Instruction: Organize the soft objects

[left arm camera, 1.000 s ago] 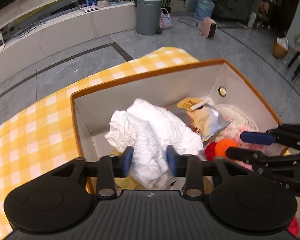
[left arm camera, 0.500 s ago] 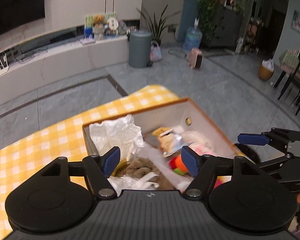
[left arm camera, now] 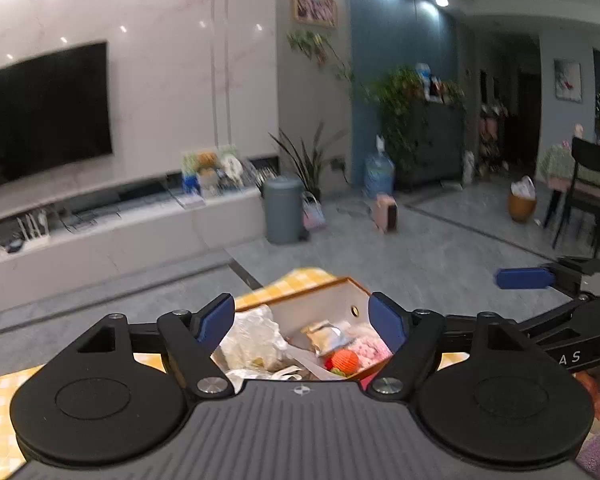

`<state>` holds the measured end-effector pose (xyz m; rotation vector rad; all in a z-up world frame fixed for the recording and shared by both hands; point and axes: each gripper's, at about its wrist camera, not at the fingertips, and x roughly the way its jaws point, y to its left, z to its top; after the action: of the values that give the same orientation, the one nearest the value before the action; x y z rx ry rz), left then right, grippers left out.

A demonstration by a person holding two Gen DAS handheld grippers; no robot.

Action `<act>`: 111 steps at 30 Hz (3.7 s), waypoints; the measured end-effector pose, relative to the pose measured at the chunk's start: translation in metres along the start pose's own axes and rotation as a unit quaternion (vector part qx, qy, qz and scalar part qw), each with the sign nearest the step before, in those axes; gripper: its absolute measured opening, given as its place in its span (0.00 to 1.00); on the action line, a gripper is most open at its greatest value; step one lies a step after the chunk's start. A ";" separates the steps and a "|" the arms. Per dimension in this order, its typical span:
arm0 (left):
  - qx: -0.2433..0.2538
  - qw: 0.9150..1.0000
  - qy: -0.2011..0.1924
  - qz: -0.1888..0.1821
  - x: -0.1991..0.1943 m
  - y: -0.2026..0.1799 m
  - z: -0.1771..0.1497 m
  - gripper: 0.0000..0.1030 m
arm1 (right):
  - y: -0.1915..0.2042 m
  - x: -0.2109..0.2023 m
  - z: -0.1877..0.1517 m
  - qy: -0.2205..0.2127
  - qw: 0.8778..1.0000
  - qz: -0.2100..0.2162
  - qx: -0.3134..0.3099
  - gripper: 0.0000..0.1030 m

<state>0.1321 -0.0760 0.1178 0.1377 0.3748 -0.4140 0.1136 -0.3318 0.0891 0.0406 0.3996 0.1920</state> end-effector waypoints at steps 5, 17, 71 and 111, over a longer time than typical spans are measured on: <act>0.025 0.997 -0.048 0.054 -0.031 -0.017 -0.029 0.96 | 0.012 -0.024 -0.027 -0.018 1.000 -0.015 0.013 0.97; -0.077 0.988 -0.055 0.121 -0.026 -0.026 -0.116 0.97 | 0.053 -0.058 -0.123 -0.091 0.994 -0.058 0.018 0.97; -0.089 0.981 0.070 0.157 0.001 -0.034 -0.187 0.97 | 0.046 -0.002 -0.187 -0.013 0.998 -0.054 0.005 0.97; -0.091 0.981 0.070 0.158 -0.001 -0.033 -0.188 0.97 | 0.047 -0.002 -0.188 -0.012 0.999 -0.052 0.005 0.97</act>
<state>0.0559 -0.0670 -0.0571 0.0456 0.5186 -0.0555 0.0299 -0.2855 -0.0791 0.0322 0.3786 0.0858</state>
